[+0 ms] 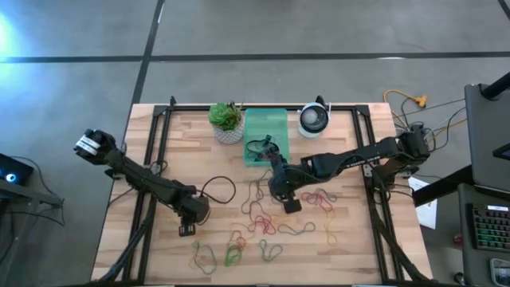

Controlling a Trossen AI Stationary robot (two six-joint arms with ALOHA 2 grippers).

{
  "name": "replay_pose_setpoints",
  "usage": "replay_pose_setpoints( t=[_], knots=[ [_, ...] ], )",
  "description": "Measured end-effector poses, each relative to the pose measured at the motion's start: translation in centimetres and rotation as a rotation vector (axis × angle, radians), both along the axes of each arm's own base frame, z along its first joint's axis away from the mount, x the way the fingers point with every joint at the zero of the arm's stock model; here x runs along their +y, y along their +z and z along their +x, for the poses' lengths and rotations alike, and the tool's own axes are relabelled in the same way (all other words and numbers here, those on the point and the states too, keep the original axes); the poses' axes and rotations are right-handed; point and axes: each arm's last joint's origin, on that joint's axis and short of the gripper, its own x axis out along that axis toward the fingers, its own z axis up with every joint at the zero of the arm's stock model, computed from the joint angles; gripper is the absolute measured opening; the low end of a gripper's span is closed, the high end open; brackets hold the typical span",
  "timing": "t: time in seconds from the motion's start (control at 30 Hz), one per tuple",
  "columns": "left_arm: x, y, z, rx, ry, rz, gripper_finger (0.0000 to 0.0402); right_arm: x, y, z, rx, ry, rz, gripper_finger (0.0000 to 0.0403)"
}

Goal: Pick and place rubber bands into bin
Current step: Put the yellow rubber band into the green bin

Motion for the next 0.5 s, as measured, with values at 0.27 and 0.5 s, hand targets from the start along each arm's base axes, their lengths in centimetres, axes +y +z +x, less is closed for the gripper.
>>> replay_pose_setpoints(
  t=[0.27, 0.5],
  knots=[
    [-0.8, -1.1, 0.0, 0.047, -0.032, 0.029, 0.0071, 1.1, 0.0, -0.1, -0.002, 0.016, 0.012, 0.0069],
    [-1.0, -1.4, -0.1, 0.06, -0.044, 0.033, 0.0071, 1.2, 0.1, -0.1, -0.006, -0.001, 0.026, 0.007]
  ],
)
